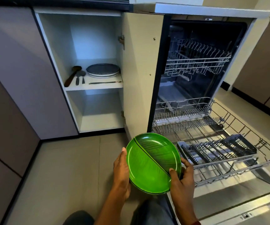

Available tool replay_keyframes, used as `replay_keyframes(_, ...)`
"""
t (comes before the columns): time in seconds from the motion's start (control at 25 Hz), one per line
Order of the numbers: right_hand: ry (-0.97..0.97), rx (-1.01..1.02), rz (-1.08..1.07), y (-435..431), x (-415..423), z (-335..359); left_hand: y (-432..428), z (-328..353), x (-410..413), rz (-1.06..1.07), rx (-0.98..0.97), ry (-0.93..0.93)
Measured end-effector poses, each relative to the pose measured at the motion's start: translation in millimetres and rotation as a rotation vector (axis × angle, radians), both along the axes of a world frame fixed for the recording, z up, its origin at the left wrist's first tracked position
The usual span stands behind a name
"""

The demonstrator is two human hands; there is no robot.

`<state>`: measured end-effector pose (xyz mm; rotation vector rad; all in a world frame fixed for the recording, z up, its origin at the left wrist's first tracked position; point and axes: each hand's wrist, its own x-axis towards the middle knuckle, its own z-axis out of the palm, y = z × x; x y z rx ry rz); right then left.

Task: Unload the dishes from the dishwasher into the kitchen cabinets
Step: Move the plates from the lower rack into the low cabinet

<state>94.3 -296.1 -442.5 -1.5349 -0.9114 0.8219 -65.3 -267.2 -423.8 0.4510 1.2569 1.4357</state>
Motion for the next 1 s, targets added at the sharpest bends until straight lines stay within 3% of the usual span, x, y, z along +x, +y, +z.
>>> replay_keyframes(0.68,0.21,0.141,0.186,36,-95,21,12,20,-106,0.227,0.015,-0.02)
replay_keyframes(0.84,0.313,0.112,0.304,64,-123,44,44,53,-142,0.262,0.159,0.08)
replay_keyframes(1.0,0.24,0.117,0.326,103,-149,68,89,84,-172,0.283,0.201,0.158)
